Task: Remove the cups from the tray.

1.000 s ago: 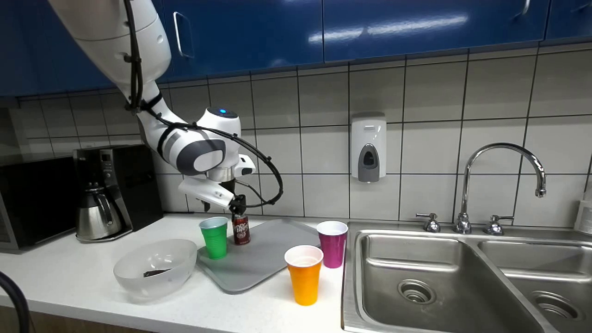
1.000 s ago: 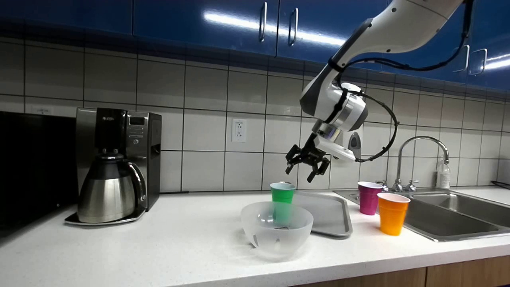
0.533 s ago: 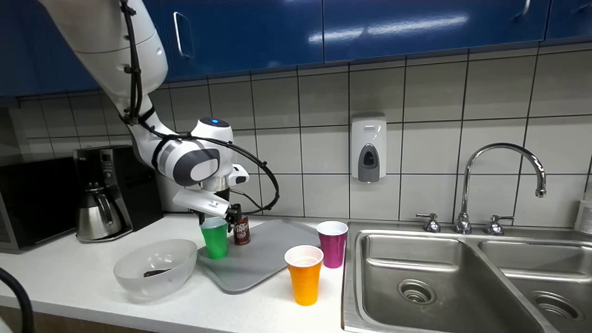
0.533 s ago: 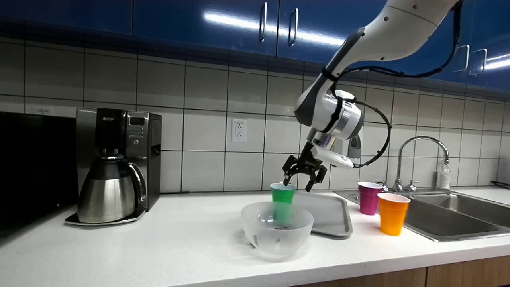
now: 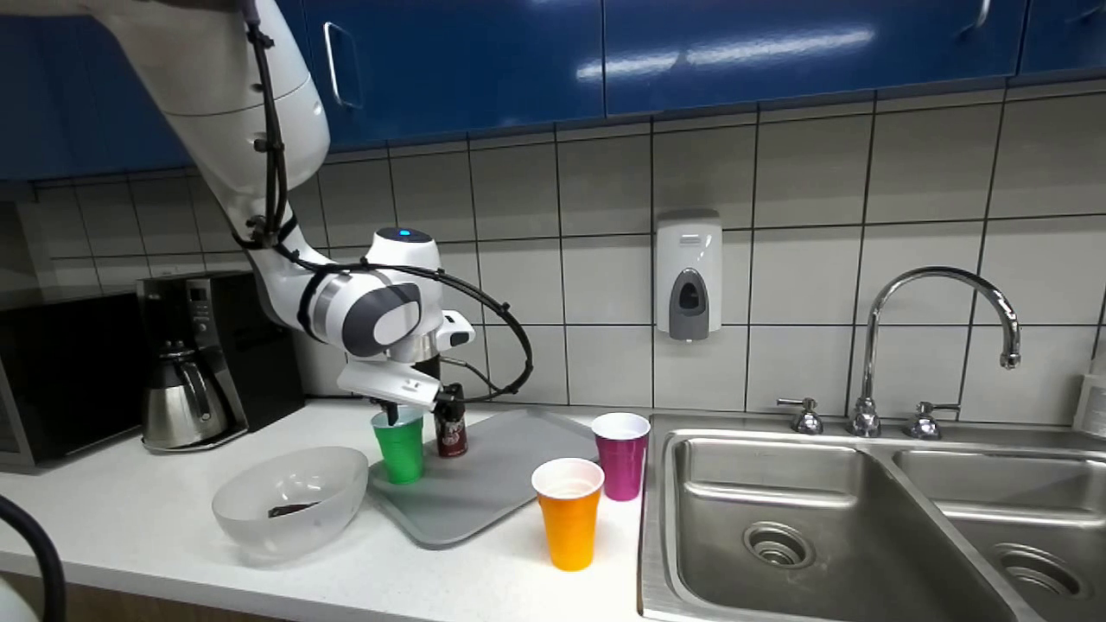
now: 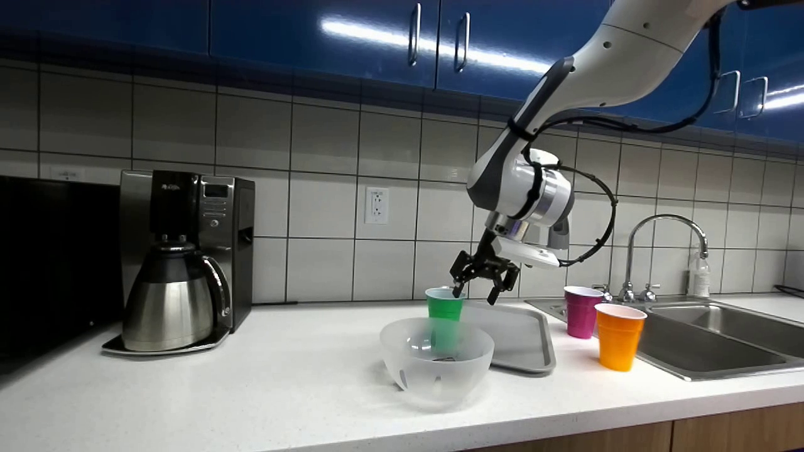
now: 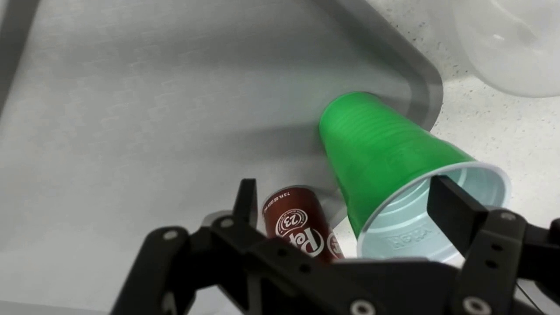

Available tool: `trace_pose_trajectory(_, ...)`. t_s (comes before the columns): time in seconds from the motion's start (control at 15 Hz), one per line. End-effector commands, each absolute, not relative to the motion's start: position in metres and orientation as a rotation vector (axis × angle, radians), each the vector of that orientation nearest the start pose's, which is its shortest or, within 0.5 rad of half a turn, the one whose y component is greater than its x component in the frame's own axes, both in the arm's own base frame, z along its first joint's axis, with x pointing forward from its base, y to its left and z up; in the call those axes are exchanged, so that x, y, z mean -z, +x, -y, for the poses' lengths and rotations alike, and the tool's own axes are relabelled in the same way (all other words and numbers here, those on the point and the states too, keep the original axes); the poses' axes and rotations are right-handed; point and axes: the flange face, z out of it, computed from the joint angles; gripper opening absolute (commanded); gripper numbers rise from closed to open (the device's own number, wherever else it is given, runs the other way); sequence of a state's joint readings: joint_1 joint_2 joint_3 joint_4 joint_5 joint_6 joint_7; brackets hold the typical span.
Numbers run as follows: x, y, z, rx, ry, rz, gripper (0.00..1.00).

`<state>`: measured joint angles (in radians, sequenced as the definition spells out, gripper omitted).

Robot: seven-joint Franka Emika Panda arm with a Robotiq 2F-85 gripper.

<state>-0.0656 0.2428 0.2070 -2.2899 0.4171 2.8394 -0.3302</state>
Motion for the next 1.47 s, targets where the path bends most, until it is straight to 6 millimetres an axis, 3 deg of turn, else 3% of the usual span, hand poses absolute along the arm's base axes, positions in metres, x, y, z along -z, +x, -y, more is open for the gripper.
trace_pose_trajectory(0.0, -0.275, 0.563, -0.064, 0.479, -2.915, 0.101, 1.00)
trace_pose_trajectory(0.47, -0.261, 0.572, -0.071, 0.454, -2.949, 0.119, 1.00)
trace_pose_trajectory(0.53, -0.260, 0.574, -0.072, 0.454, -2.950, 0.117, 0.96)
trace_pose_trajectory(0.6, -0.259, 0.575, -0.072, 0.451, -2.950, 0.117, 0.74)
trace_pose_trajectory(0.73, -0.257, 0.578, -0.073, 0.452, -2.952, 0.116, 0.69)
trace_pose_trajectory(1.27, -0.258, 0.581, -0.074, 0.462, -2.944, 0.128, 0.06)
trace_pose_trajectory(1.4, -0.260, 0.582, -0.073, 0.466, -2.941, 0.128, 0.00)
